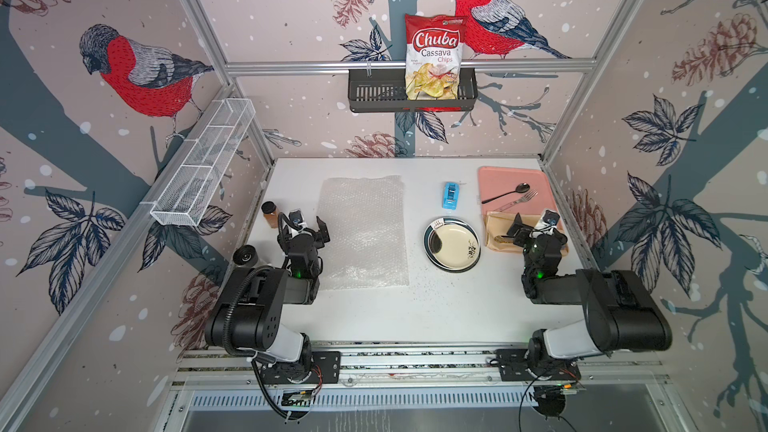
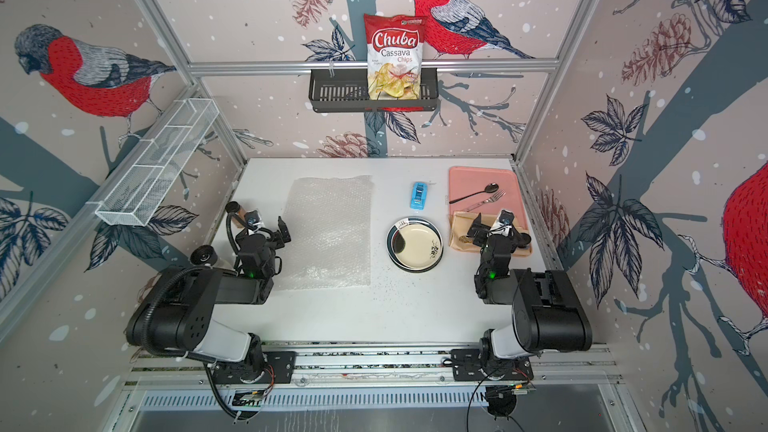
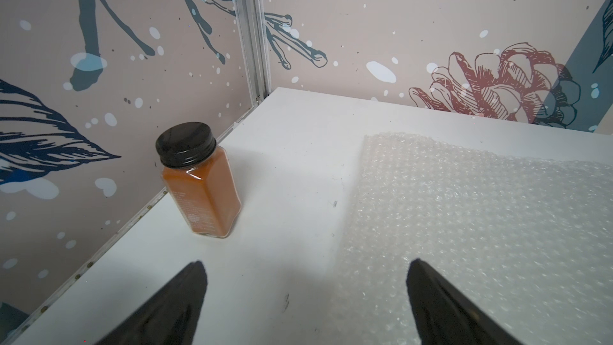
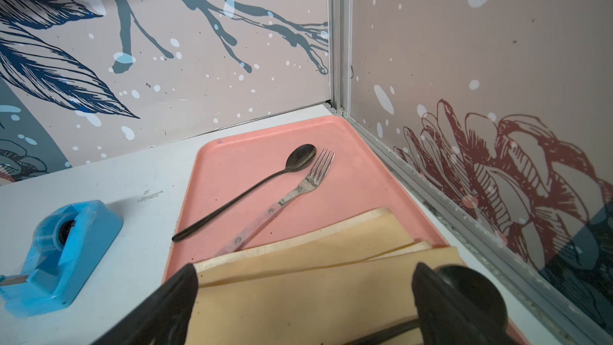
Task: Wrap dinner plates in bubble wrap
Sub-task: Pick up the plate.
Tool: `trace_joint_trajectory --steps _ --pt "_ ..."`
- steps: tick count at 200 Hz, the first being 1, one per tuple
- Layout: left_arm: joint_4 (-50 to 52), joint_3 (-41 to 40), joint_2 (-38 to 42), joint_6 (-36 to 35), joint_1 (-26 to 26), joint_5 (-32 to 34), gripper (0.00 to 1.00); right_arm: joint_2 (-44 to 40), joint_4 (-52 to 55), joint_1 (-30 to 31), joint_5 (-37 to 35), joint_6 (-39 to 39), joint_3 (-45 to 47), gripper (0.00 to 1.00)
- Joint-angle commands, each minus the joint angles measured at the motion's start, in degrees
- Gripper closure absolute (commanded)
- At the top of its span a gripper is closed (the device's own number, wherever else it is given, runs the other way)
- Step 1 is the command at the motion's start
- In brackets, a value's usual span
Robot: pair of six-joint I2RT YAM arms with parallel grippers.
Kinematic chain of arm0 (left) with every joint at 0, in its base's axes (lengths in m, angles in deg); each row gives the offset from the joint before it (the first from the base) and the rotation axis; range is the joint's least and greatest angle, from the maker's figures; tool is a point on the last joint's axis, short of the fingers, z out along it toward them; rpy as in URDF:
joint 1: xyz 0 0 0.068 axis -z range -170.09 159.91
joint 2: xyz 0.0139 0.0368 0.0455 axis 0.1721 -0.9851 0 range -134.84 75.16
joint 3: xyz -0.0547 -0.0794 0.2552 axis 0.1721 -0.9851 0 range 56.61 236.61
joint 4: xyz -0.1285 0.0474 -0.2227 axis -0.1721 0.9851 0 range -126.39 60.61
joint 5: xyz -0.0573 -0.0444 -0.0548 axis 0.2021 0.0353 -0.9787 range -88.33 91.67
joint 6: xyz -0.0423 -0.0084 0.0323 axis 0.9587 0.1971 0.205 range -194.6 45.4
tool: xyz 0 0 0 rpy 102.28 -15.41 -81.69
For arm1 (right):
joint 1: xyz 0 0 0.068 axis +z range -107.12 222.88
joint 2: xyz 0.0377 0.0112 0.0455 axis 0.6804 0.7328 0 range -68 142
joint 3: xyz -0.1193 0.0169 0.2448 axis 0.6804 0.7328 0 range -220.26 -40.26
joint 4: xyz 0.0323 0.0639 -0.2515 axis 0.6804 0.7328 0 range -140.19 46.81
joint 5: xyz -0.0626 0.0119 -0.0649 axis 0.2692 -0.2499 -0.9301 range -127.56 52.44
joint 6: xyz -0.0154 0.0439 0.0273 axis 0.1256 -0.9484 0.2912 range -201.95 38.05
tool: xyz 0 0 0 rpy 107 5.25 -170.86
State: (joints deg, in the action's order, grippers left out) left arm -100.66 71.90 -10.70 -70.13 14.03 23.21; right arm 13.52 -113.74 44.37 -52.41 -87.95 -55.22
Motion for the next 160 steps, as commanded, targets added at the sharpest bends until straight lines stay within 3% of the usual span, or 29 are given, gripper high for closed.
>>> trace_joint_trajectory --steps 1,21,37,62,76,103,133,160 --pt "3.79 2.36 1.94 -0.26 0.13 0.63 0.03 -4.91 16.15 -0.03 5.45 -0.7 -6.3 0.0" --pt "20.09 10.52 4.28 -1.05 0.92 -0.97 0.04 -8.62 25.85 0.65 10.48 -3.39 -9.67 0.0" --pt "32.26 18.13 3.9 1.35 2.8 1.82 0.04 -11.02 33.91 1.56 13.35 -5.71 -12.7 0.0" --pt "48.77 28.56 3.15 8.76 4.75 -4.9 0.03 -12.14 47.55 2.98 18.76 -9.59 -17.84 0.04" --pt "54.12 32.46 2.07 14.06 6.04 -12.15 0.04 -12.33 52.42 4.6 20.87 -11.61 -19.39 0.07" --pt "54.49 35.08 0.72 21.63 10.61 -26.21 0.03 -10.89 59.0 9.12 24.33 -15.06 -21.57 0.12" --pt "54.22 37.46 -1.35 25.9 18.7 -31.0 0.04 -8.11 62.52 15.06 23.4 -16.11 -22.69 0.16" --pt "52.02 38.31 -4.29 29.75 25.56 -32.42 0.06 -4.92 62.75 16.11 24.12 -17.24 -22.7 0.25"
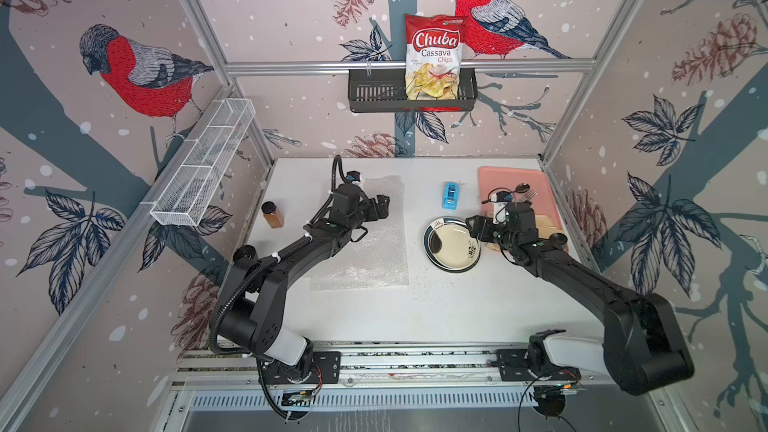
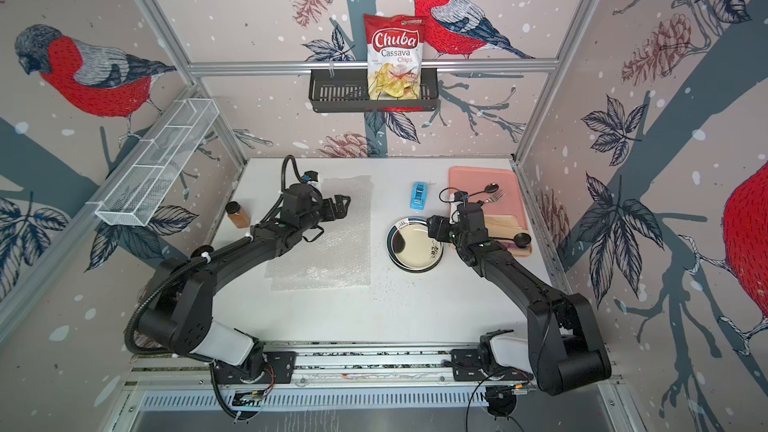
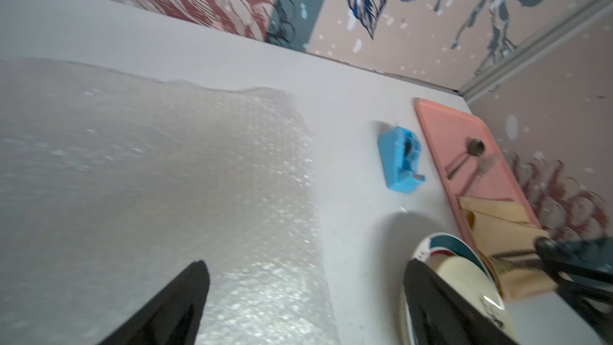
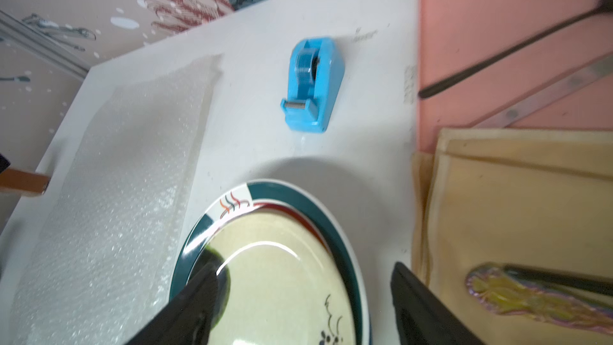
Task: Wrap dinner plates in bubble wrap
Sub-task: Pick up the plate.
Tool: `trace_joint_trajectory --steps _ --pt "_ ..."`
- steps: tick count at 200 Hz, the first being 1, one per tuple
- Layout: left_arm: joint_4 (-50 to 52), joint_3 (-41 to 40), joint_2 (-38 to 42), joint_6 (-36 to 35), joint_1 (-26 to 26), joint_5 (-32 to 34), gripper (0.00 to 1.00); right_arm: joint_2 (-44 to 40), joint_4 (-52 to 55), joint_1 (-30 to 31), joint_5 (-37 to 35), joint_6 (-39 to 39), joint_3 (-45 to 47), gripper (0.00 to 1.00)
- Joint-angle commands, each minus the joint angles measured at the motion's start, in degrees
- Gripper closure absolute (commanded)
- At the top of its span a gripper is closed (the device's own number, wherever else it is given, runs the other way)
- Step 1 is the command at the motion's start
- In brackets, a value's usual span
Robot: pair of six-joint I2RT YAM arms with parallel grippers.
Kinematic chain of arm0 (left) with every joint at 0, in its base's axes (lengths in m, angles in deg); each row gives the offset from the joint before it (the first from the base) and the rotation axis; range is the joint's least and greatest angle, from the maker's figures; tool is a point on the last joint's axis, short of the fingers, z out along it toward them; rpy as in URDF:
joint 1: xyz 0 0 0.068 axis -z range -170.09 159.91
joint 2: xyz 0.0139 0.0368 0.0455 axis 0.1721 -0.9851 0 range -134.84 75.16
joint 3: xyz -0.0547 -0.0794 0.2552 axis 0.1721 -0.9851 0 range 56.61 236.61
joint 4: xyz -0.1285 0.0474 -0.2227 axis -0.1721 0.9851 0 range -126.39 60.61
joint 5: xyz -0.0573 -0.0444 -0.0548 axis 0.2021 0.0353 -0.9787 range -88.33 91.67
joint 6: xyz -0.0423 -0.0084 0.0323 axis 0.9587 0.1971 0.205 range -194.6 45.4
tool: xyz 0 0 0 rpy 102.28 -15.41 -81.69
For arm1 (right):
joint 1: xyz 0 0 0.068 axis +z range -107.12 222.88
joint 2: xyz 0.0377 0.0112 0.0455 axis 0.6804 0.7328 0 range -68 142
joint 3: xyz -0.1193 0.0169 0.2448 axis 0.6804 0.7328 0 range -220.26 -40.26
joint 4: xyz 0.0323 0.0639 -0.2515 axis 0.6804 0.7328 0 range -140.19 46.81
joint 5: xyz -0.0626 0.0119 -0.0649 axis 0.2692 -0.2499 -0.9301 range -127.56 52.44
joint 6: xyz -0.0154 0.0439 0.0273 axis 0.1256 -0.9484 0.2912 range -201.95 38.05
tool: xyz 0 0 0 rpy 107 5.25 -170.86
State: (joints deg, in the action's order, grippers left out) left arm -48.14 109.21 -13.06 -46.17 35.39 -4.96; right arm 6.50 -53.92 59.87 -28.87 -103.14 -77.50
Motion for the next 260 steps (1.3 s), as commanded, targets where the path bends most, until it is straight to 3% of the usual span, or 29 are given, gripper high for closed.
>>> trace_joint_trajectory --steps 1,27,54,109,160,218,260 --pt "-0.58 1.05 -2.12 5.82 4.49 -4.26 0.06 2.29 2.93 0.64 0.65 -2.03 -0.45 0.25" --pt "-1.11 3.39 -6.34 8.16 8.62 -7.4 0.11 5.0 3.61 1.36 -0.27 -1.61 -0.95 0.27" --pt "-4.3 3.02 -8.13 11.27 10.65 -10.63 0.14 4.87 3.9 1.47 0.08 -1.13 -1.0 0.35" --pt "-4.97 4.26 -11.68 12.26 12.53 -14.24 0.23 6.86 3.75 1.66 1.66 -0.87 -0.82 0.45" --pt "-5.15 6.52 -14.58 13.06 13.2 -16.01 0.27 8.55 3.37 2.25 2.34 -0.87 -0.87 0.47" --pt "1.48 9.89 -15.06 10.33 13.26 -14.08 0.3 6.94 4.72 2.53 1.89 -0.18 -1.77 0.49" --pt "8.84 14.79 -17.3 7.57 14.01 -13.95 0.4 6.28 5.67 2.57 1.66 0.18 -2.66 0.49"
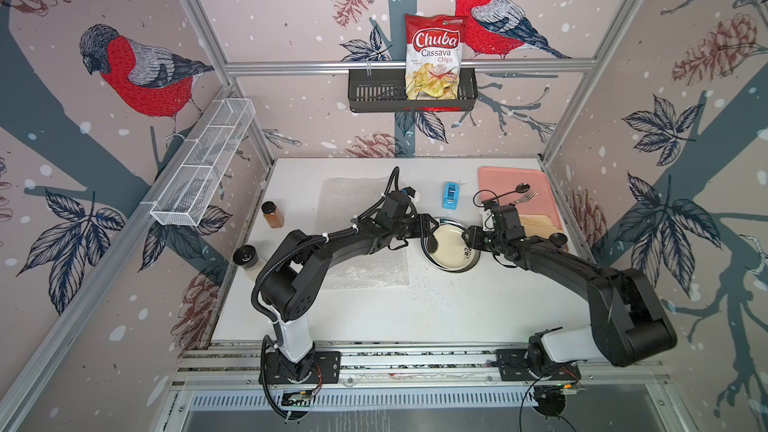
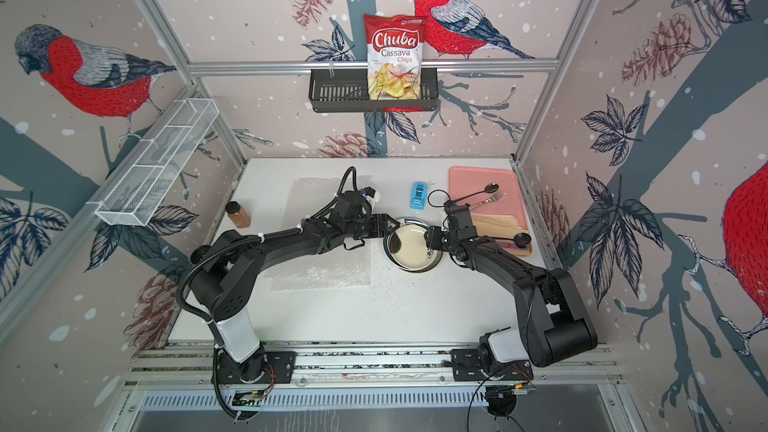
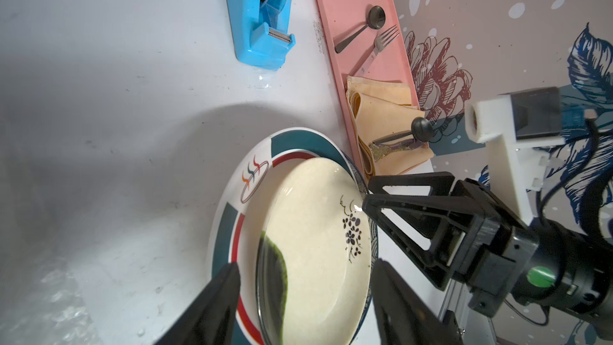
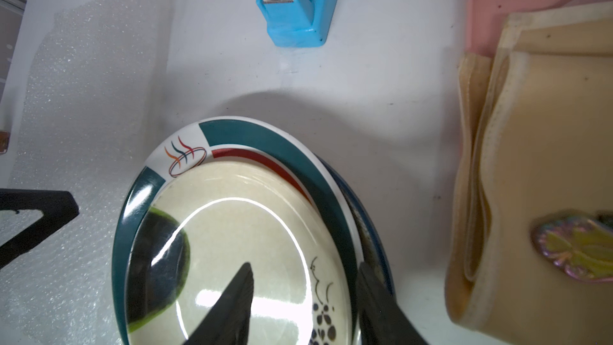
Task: Wrap dinner plates in bubble wrap
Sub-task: Pick up the plate.
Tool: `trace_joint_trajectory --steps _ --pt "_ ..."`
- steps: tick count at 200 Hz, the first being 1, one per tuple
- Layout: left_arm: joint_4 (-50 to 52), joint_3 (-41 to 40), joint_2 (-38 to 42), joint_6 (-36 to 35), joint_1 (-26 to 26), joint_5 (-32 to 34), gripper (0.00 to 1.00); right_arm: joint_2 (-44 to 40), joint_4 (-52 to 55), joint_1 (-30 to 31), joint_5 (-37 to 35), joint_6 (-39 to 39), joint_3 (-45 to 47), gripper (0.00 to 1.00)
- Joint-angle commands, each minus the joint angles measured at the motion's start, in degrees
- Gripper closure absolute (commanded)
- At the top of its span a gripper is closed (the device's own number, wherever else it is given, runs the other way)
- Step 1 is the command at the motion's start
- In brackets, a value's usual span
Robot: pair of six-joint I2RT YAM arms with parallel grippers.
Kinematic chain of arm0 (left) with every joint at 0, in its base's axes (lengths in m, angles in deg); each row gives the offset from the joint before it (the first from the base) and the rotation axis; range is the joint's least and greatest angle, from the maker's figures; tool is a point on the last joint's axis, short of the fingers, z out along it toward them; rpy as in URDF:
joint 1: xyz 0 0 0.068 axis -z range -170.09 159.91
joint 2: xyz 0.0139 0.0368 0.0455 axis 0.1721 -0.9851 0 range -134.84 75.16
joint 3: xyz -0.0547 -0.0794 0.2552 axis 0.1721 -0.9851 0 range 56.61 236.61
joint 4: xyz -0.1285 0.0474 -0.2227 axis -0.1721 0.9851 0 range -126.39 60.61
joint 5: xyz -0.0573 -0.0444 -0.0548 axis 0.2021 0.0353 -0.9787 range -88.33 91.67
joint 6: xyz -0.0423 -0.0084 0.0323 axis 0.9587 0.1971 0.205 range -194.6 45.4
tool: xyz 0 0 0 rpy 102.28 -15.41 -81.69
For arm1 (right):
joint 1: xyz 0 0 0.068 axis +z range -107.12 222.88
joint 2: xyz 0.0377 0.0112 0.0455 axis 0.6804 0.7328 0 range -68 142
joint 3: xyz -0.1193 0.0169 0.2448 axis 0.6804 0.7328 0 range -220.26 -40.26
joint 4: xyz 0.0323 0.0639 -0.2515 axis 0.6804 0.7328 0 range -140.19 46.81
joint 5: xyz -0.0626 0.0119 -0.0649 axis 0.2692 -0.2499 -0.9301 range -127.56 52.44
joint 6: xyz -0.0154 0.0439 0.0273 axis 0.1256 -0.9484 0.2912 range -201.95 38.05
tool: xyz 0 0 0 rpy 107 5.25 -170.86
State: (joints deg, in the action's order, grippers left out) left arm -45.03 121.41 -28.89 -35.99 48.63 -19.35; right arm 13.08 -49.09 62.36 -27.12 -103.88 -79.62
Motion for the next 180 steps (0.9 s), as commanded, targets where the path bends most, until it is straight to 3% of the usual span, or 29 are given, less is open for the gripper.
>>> trace_joint_trajectory --steps 1,121,180 --pt "5.91 2.74 -1.58 -2.68 0.8 0.53 0.4 -0.26 0.83 0.05 -0.08 0.92 -0.54 0.49" --pt "18.66 10.61 -9.21 -5.14 4.17 8.62 0.53 -1.1 1.29 -0.29 0.2 1.36 -0.3 0.49" --pt "21.7 13.12 -11.25 -5.0 4.79 10.11 0.68 -0.78 0.51 -0.44 1.25 1.27 -0.15 0.49"
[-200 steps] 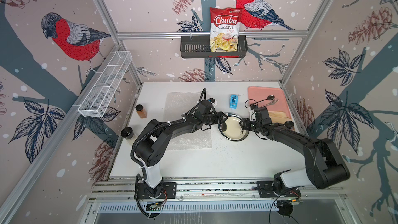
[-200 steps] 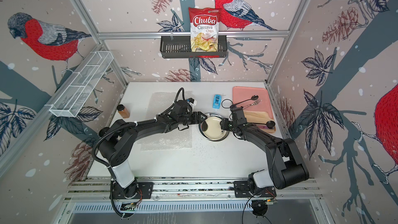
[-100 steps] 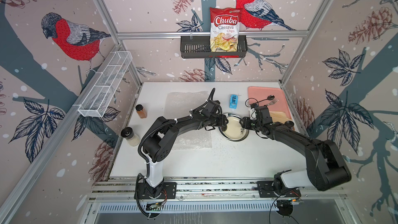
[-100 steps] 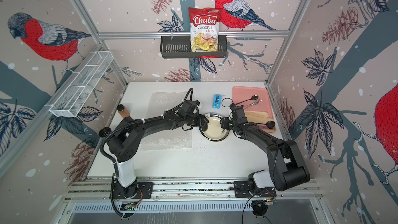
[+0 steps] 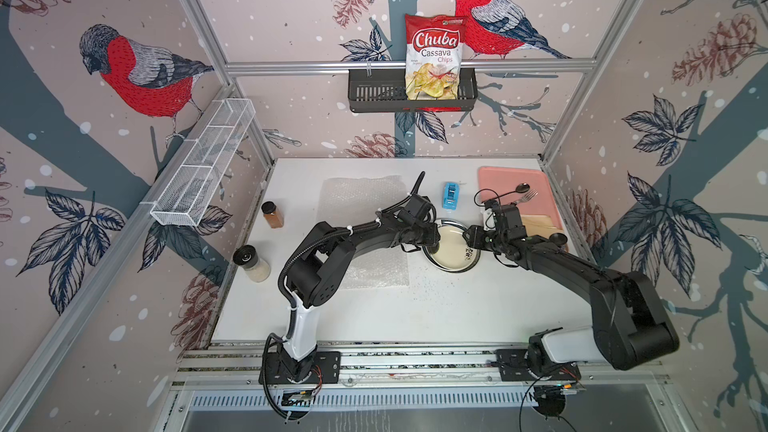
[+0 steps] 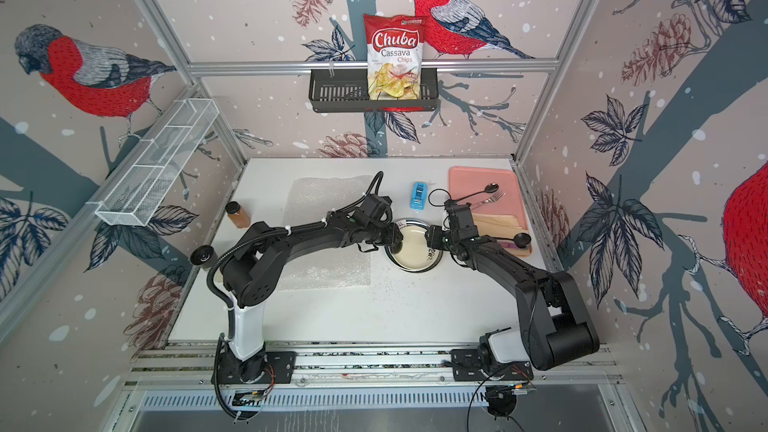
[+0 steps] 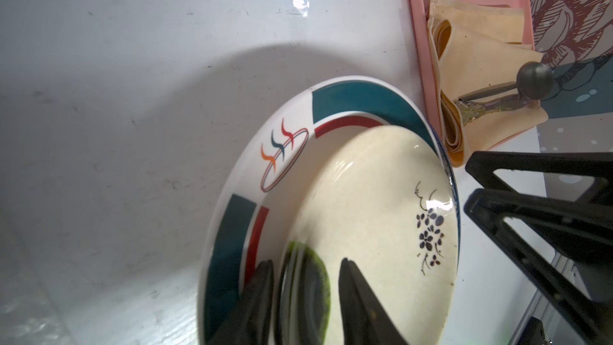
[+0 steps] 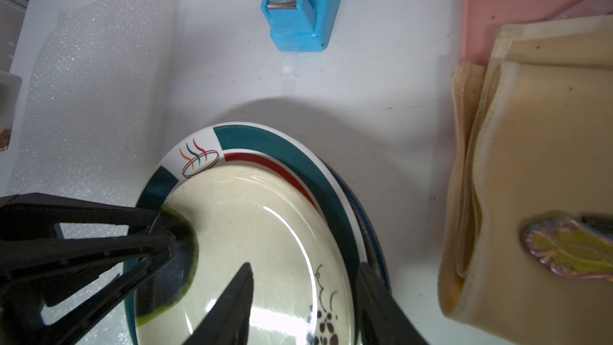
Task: Wrap dinner plates in bubble wrap
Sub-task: Pick up the plate.
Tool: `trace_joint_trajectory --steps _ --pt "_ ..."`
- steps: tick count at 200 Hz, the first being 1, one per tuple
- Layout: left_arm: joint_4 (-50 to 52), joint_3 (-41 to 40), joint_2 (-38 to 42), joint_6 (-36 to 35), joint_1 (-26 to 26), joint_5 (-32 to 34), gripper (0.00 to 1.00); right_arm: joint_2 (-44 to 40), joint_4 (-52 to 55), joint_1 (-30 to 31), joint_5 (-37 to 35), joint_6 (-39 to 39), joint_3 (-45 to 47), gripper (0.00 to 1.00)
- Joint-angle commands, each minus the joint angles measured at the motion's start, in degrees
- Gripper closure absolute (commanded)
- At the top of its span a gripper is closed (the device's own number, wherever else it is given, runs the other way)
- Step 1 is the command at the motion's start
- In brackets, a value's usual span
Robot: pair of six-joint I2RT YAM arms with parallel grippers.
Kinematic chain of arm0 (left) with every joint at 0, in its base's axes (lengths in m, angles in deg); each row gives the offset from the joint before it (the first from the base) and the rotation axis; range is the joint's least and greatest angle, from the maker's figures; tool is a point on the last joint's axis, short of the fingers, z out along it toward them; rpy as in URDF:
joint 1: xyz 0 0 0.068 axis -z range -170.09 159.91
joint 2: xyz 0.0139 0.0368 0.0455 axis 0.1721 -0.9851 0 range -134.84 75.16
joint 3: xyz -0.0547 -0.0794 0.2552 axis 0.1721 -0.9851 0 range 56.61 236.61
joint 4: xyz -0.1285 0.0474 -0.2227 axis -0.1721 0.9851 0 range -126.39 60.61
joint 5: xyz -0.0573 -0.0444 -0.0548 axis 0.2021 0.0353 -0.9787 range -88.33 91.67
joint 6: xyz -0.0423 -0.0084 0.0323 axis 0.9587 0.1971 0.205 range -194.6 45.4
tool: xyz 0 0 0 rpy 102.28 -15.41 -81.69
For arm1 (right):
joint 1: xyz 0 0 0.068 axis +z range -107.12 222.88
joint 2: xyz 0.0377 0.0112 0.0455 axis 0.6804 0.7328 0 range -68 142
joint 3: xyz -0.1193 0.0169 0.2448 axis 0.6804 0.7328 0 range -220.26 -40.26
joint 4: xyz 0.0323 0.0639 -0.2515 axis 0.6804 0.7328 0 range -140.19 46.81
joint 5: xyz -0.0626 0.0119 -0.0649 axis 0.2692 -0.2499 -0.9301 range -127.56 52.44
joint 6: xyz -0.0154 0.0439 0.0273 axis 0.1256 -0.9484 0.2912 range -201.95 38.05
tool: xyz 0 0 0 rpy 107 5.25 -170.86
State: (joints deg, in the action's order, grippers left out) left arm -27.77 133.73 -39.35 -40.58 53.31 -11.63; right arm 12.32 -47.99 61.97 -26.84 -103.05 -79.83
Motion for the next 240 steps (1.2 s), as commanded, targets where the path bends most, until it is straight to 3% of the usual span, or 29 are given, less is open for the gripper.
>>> trace_joint_trajectory --steps 1,106,144,187,223,240 --pt "4.5 0.81 -0.83 -0.38 0.11 2.44 0.68 0.0 -0.6 -0.03 0.97 0.44 0.04 0.49" --pt "4.35 2.73 -1.64 -0.11 0.2 -0.67 1.0 -3.88 -0.79 -3.59 4.29 0.43 1.41 0.49" --pt "-0.52 1.34 0.8 0.97 -0.3 -5.47 1.0 -6.56 -1.14 -6.68 8.58 -1.34 2.04 0.49" --pt "-11.06 -3.38 5.16 6.08 -3.53 -15.36 1.0 -11.34 0.82 -9.54 9.53 -2.09 1.1 0.49" --pt "-15.69 -7.82 10.48 9.55 -7.19 -18.12 1.0 -12.56 1.91 -10.3 9.58 -2.2 0.24 0.49" --pt "-14.87 -11.34 14.67 9.41 -10.47 -16.38 1.0 -12.27 2.11 -10.22 9.28 -2.31 -0.07 0.49"
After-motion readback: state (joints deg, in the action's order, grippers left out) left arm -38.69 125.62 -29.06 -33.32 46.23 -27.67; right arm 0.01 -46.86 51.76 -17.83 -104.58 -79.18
